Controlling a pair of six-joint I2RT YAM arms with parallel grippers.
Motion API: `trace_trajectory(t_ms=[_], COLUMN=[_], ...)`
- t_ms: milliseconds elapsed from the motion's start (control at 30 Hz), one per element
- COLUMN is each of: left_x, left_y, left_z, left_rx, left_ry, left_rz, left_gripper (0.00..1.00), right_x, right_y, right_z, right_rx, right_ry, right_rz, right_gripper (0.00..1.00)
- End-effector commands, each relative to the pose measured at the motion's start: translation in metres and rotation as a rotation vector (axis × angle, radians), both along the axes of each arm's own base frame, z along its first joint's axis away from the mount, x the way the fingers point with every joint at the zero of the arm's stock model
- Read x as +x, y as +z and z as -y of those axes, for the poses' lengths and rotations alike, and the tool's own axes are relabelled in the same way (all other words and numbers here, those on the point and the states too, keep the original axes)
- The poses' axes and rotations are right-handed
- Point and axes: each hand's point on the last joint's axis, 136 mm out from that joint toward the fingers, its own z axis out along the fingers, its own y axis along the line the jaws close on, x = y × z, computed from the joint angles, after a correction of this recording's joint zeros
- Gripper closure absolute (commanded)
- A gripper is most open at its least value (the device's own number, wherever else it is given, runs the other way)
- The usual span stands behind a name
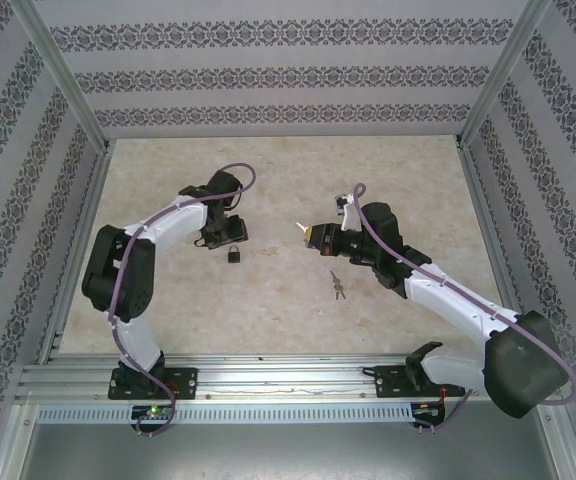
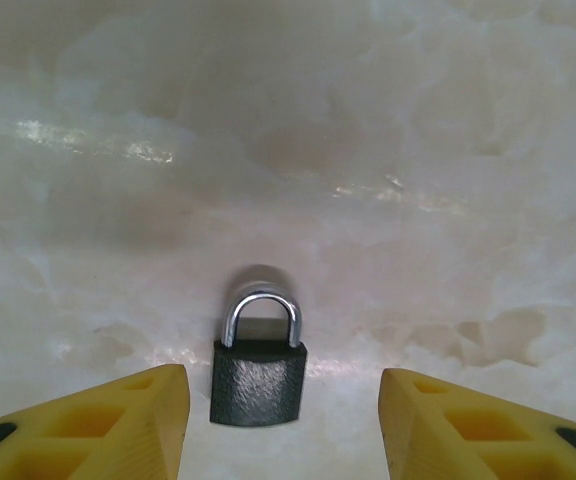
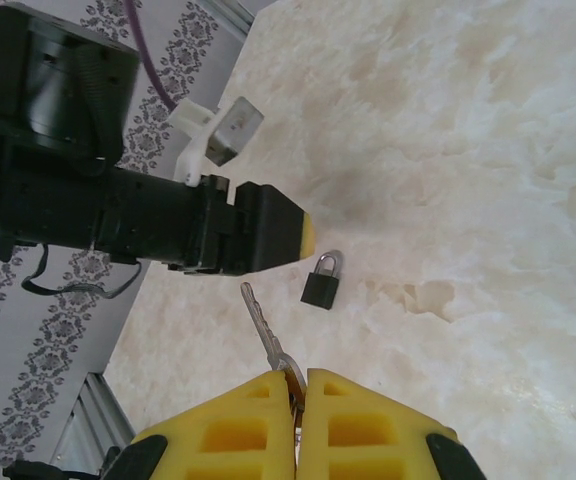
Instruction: Unlock with the key
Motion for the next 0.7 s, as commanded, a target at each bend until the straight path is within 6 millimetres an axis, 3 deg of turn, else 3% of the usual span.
trace_trajectory(t_ms=[0, 200, 667], left_x=[-0.010, -0.016, -0.022], left_y=[-0.007, -0.027, -0.049], left_z=[-0.003, 0.003, 0.005], left_rx=[0.086, 0.099, 0.166], left_ry=[-0.052, -0.059, -0.075], left_rz=[-0.048, -0.105, -0.152], left_gripper=[0.47, 0.47, 0.55], right_x=[0.002, 0.002, 0.004], right_y=[-0.002, -0.006, -0.011], right_z=[0.006, 0.006, 0.004], right_rx=[-0.013, -0.016, -0.013], right_ry=[-0.020, -0.019, -0.017], right_rz=[0.023, 0.014, 0.002], right_gripper=[1.00, 1.00, 1.00])
